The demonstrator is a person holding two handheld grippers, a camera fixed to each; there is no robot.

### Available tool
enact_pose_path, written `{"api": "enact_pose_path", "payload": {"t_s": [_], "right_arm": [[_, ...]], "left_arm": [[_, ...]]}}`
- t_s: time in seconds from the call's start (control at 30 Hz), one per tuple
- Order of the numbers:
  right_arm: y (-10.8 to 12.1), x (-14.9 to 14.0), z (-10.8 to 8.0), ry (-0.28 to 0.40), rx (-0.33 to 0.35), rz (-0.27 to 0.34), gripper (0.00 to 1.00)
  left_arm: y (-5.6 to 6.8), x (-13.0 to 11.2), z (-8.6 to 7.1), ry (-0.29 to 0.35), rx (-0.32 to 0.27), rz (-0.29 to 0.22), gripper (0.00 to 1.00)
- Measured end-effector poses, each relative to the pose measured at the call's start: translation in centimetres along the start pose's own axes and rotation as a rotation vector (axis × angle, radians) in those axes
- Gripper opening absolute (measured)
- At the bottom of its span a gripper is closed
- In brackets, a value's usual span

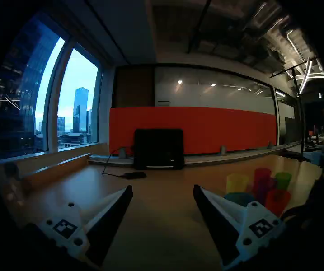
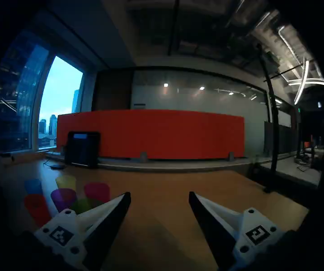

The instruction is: Pour water

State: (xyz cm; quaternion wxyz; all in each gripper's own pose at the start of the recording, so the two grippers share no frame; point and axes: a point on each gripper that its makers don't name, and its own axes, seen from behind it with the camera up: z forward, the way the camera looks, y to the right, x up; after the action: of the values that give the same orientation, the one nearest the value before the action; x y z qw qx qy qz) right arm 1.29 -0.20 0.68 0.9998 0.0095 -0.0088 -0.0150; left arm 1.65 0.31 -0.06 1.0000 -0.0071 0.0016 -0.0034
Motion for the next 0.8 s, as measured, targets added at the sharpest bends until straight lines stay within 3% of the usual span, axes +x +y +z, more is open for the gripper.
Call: {"api": "enact_pose_path", "payload": {"t_s": [0.37, 0.8], "right_arm": [[0.5, 6.9, 0.5, 0.003, 0.041, 0.005, 0.99], [1.3, 15.8, 1.4, 0.004, 0.076, 0.010, 0.99]], "left_arm": [[0.2, 6.0, 1.4, -0.029, -0.020, -0.041, 1.00], [3.3, 15.1, 3.6, -0.016, -0.134, -0.061, 1.00]]}}
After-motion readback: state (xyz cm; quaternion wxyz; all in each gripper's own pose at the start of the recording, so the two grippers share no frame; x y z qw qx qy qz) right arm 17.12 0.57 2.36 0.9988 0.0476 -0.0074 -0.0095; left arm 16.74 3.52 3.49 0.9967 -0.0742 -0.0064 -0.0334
